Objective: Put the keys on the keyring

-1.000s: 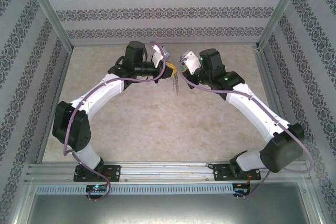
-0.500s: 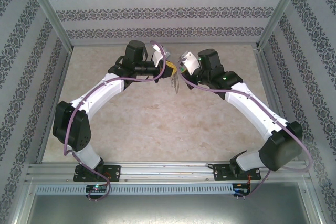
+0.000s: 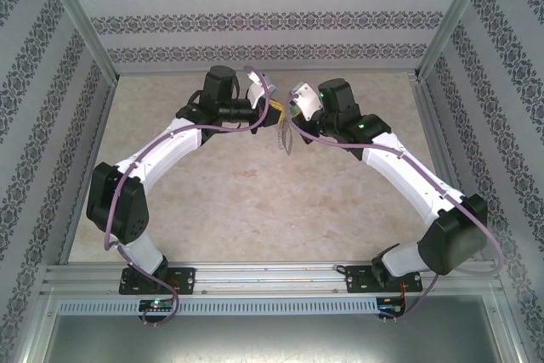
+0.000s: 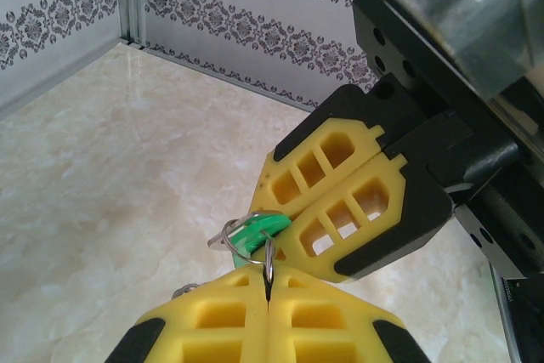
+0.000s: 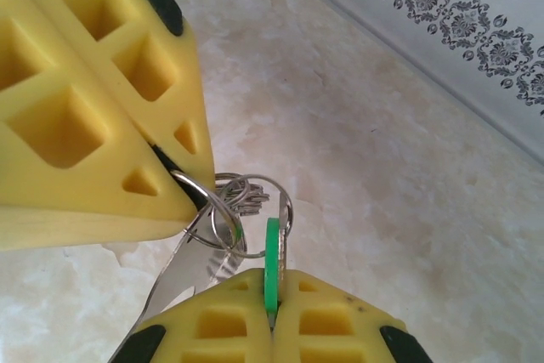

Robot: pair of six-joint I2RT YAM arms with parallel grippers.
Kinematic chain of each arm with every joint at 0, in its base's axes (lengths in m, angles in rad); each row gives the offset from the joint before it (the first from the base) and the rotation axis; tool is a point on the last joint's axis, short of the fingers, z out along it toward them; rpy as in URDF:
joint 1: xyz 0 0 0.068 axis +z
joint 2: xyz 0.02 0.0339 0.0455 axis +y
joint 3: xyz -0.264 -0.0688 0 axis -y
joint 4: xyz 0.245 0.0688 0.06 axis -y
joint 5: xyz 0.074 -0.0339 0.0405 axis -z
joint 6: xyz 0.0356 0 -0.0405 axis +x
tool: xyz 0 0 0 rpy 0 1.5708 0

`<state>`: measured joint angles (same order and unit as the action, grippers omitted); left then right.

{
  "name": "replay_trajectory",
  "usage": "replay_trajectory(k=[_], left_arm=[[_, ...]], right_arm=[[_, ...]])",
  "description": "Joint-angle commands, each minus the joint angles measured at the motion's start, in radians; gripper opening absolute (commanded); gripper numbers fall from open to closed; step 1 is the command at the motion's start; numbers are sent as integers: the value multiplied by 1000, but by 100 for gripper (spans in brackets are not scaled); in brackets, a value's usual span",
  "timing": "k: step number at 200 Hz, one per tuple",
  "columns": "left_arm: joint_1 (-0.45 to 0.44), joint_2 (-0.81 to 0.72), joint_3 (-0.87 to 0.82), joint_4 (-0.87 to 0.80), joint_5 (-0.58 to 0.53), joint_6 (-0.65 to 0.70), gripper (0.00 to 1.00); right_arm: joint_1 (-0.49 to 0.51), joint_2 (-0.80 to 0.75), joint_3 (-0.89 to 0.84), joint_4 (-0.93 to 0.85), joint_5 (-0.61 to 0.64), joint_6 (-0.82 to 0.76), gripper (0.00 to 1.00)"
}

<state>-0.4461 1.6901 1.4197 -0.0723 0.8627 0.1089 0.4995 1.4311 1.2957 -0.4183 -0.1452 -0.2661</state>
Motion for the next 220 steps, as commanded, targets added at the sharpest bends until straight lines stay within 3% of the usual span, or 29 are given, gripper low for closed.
replay_trajectory(k=[1,79,97,115,134,175,208,220], left_arm=[[-12,-2,-3,16,21,14,0],[-12,-21,-47,57,10,0,0],[-12,-26,-55,79,-9,-16,14],[-10,-34,-79,130,-41,-50,38],[-4,-55,-124,214,-73,-101,55],[50,-131,-259,390,-153,-224,73],[114,-203,-398,525,-258,-335,99],[140,-226,-443,568,-288,-378,100]], right_arm=[[-7,-28,32,-2,31,-2,0],[-15,-29,43,-9,35,10,0],[-15,-17,54,-13,41,13,0],[-17,10,77,-26,42,15,0],[-21,44,105,-40,45,18,0],[-47,129,177,-40,19,30,0],[-58,231,271,-47,-11,34,0],[-59,276,311,-45,-27,38,0]])
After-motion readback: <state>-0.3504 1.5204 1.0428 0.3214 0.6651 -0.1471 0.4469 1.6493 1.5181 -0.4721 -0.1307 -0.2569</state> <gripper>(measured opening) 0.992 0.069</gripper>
